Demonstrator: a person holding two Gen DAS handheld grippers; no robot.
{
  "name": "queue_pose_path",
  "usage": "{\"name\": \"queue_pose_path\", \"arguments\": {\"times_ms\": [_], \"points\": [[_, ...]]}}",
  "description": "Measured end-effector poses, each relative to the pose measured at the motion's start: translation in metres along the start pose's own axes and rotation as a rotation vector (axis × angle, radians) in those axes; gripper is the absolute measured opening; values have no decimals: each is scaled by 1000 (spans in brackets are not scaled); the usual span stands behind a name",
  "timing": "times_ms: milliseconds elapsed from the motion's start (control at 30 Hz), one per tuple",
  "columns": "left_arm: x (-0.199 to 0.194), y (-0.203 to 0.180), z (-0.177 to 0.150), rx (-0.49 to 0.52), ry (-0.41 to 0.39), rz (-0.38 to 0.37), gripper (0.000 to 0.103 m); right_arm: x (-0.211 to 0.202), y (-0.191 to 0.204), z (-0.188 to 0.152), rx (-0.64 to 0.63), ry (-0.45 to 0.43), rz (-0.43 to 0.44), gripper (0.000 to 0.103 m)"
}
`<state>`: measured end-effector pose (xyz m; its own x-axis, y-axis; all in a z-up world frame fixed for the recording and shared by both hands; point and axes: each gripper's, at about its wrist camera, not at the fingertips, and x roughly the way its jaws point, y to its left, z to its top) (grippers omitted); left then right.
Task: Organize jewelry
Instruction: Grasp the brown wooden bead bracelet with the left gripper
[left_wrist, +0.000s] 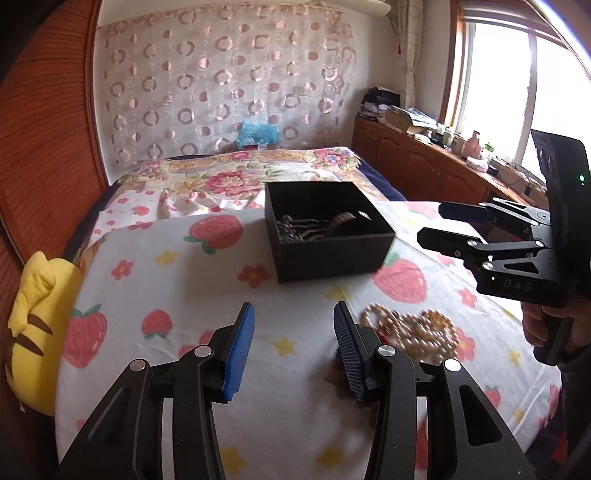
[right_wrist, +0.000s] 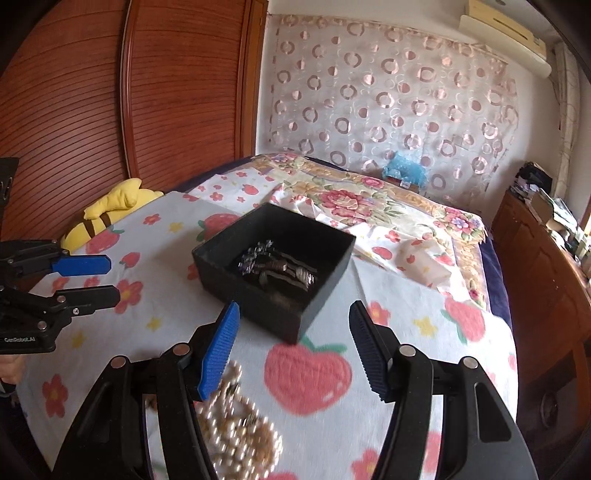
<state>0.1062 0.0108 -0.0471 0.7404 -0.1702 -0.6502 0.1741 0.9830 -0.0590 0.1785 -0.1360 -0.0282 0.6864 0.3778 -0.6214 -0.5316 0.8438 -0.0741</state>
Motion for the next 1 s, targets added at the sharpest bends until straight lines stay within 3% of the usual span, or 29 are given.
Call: {"name": "queue_pose_path", "arguments": {"times_ms": [400, 567, 767, 900, 1000], "points": [[-19, -25, -37, 26, 37, -45, 42, -41, 34, -86, 62, 67, 54, 61], [-7, -33, -51, 46, 92, -70, 43, -37, 41, -115, 79, 126, 73, 51], [6, -38, -58, 32, 129, -97, 43, -31, 45, -124, 82, 156, 115, 42], [15, -39, -59, 10, 160, -122, 43, -30, 46, -123, 74, 160, 117, 41], [21, -40, -61, 8, 178, -135, 32, -30, 46, -124, 76, 153, 117, 41]]}}
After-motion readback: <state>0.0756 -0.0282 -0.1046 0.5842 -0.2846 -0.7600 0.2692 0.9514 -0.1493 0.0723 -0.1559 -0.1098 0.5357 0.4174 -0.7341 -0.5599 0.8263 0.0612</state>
